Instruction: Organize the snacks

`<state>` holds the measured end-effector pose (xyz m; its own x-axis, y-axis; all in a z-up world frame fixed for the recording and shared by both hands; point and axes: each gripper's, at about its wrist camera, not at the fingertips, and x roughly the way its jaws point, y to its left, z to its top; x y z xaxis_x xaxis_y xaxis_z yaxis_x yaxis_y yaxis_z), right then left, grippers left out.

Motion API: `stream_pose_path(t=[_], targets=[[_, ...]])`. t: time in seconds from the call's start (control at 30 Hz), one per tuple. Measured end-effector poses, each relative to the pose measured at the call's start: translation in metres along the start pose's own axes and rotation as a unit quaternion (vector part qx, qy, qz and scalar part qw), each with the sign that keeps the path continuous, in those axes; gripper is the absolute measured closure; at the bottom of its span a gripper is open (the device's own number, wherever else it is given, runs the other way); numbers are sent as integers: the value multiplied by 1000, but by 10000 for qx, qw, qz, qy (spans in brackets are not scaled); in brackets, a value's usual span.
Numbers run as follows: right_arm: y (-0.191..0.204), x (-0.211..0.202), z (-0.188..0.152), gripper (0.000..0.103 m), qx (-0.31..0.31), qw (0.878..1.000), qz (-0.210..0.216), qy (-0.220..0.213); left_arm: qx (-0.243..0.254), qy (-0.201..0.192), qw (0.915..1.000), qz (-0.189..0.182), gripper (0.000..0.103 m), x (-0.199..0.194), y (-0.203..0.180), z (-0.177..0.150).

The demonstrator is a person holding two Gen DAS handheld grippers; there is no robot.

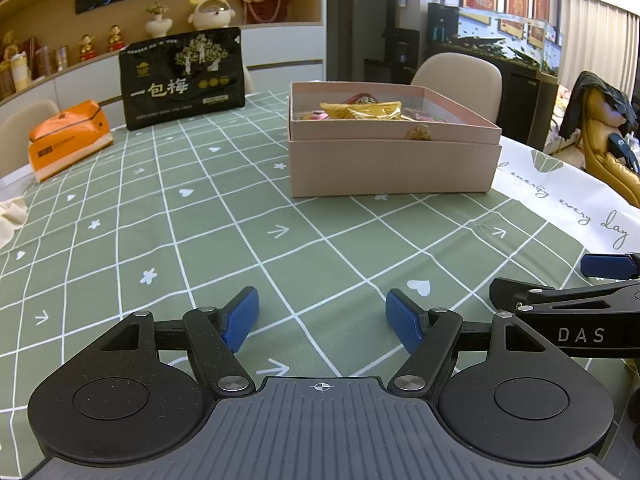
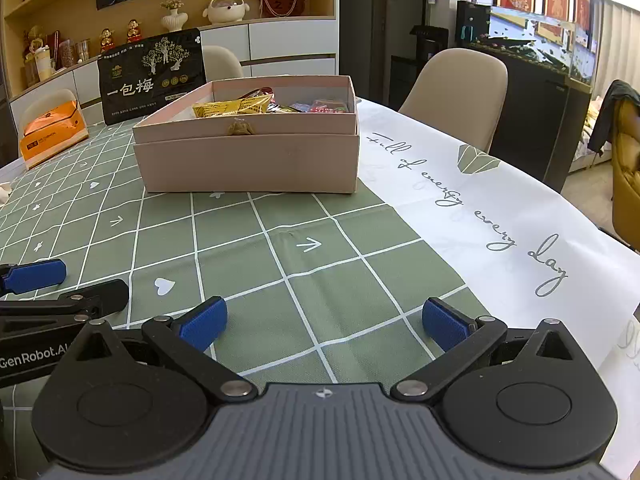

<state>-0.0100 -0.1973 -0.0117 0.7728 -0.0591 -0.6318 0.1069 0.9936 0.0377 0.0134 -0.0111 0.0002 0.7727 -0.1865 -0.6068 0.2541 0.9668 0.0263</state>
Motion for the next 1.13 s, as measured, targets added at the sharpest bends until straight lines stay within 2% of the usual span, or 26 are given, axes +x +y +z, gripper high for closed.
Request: stream_pose_path(t=[1.13], targets=[[0,0,0,0,-1,10000,3,-1,4,-4,10000,4,28,0,0,0]])
